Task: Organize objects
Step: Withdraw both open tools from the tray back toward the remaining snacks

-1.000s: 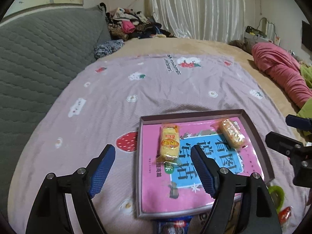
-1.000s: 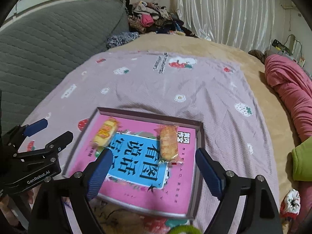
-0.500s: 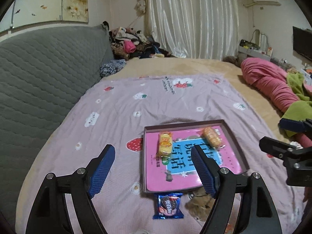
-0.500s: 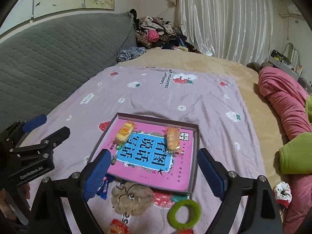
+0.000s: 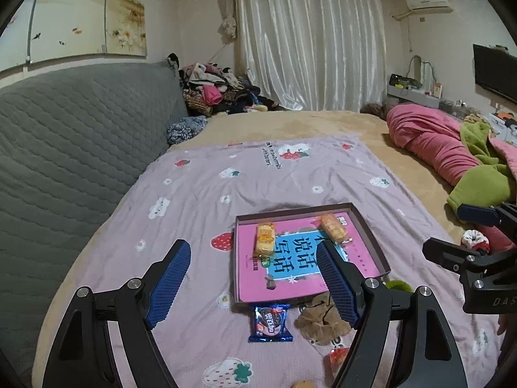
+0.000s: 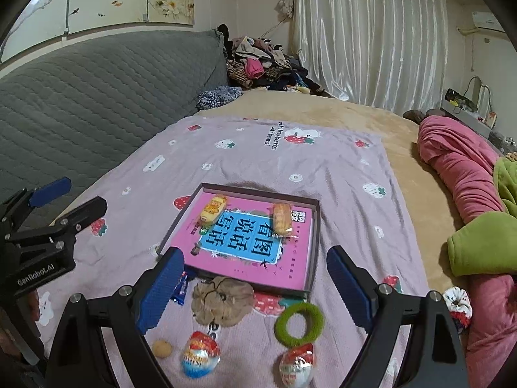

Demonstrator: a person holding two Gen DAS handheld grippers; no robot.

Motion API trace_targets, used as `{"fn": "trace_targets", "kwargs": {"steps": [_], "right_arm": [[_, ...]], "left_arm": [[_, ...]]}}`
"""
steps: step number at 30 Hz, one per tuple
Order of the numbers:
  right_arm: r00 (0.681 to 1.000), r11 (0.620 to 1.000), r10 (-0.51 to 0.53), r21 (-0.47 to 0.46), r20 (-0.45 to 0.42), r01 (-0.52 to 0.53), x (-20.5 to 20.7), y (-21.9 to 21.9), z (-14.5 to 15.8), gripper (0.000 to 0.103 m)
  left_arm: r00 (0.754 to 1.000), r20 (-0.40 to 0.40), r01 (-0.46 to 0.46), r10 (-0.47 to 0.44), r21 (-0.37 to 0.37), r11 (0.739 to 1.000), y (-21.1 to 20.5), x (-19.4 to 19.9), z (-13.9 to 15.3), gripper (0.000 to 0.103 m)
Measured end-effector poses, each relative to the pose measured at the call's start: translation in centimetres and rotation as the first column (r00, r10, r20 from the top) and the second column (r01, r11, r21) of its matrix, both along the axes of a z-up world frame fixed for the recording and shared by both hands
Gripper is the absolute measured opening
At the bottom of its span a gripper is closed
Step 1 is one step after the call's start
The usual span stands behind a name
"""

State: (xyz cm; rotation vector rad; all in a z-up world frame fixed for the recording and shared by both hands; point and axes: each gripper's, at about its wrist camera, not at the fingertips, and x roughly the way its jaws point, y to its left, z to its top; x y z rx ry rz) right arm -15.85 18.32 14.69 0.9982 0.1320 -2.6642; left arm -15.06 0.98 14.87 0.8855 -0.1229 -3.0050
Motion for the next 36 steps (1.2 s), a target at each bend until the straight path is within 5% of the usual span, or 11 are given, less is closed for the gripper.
{"fn": "trace_targets", "kwargs": {"steps": [17,36], "right_arm": [[1.0,1.0,-0.011,-0.001,-0.015,0.011,6.5,3.1,0.3,0.093],[0.999,1.0,-0.021,0.017,0.047,0.02,10.0,4.3,-4.1,0.094]], "left_arm": [[1.0,0.0,0.023,-0.023,-0.018,1.0,1.4,5.8,0.7,0.081],[0.992,0.113,0.059,-0.056,-0.02,0.998,3.9,8.5,-6.1,0.081]]}}
